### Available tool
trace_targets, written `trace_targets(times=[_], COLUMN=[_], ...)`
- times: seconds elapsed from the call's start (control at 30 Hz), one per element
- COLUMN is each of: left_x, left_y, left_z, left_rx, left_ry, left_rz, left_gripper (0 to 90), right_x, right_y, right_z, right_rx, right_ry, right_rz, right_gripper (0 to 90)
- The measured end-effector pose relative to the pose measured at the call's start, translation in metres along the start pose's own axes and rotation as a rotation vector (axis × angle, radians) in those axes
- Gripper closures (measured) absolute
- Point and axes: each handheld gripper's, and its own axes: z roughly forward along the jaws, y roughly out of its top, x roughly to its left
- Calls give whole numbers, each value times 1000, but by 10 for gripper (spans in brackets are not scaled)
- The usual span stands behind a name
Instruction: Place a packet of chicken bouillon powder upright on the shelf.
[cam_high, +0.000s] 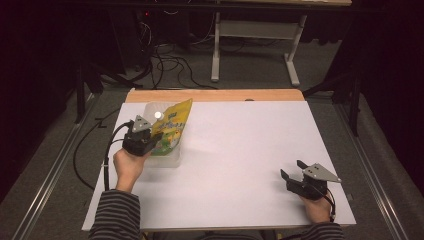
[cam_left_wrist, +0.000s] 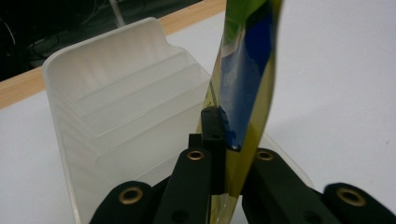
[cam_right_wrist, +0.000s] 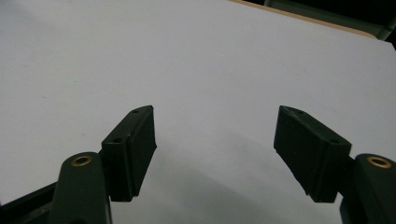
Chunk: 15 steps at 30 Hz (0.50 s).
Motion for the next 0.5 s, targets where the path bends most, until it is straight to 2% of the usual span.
trace_targets(times=[0.1, 0.23, 0.33, 0.37, 0.5], left_x=[7, 8, 8, 11, 14], left_y=[-7, -11, -13, -14, -20], left_z=[-1, -5, -7, -9, -13], left_rx=[-20, 1, -9, -11, -22], left_ry=[-27, -18, -13, -6, -6], left_rz=[-46, -25, -41, -60, -89], left_gripper=[900, 879, 834, 830, 814], right_x=[0, 0, 0, 0, -3], right_y=[0, 0, 0, 0, 0], right_z=[-1, 0, 1, 0, -1], right_rx=[1, 5, 6, 2, -5], right_ry=[-2, 1, 1, -2, 1], right_rz=[10, 4, 5, 3, 24], right_gripper=[300, 300, 300, 299, 298])
